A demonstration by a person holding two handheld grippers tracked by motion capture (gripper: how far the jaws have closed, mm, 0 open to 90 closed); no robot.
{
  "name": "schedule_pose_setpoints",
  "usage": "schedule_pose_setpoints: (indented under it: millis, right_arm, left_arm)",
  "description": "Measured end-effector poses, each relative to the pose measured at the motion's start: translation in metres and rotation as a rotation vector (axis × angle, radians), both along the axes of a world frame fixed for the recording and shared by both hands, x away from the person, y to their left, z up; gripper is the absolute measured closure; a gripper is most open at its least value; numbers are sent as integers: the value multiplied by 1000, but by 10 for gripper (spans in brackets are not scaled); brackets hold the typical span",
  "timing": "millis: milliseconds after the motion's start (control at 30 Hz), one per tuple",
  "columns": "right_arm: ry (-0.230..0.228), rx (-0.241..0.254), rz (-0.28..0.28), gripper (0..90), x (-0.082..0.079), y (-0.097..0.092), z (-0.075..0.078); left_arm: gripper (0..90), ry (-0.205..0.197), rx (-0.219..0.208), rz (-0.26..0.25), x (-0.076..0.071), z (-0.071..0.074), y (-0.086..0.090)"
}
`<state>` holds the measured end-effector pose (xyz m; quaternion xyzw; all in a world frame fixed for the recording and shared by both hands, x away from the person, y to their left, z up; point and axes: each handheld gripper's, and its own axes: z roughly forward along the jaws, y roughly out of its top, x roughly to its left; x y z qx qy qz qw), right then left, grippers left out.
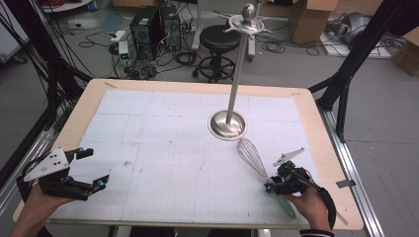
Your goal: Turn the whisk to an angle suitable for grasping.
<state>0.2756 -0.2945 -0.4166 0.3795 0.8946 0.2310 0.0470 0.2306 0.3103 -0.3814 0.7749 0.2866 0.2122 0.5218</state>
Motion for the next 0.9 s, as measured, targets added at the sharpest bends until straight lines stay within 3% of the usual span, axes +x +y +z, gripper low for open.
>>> schedule_pose_setpoints:
  millis: [167, 467, 500, 633, 767, 900]
  right_arm:
    - [10, -5, -23, 693, 1, 0, 2]
    - [-8, 3, 28, 695, 1, 5, 11]
    - [-35, 4, 58, 695, 1, 7, 15]
    - [-44, 12, 72, 695, 0, 11, 23]
    - [-97, 45, 135, 695, -1, 20, 35]
    - [-120, 58, 169, 694, 0, 27, 41]
  left_arm:
    - [17, 4, 1, 7, 0, 0, 0]
    - [17, 1, 1, 5, 0, 0, 1]
    - [17, 1, 0, 5, 0, 0, 1]
    - [17, 1, 1, 5, 0, 0, 0]
    - [17, 2, 0, 4, 0, 0, 0]
    - [17, 1, 5, 1, 0, -1, -1]
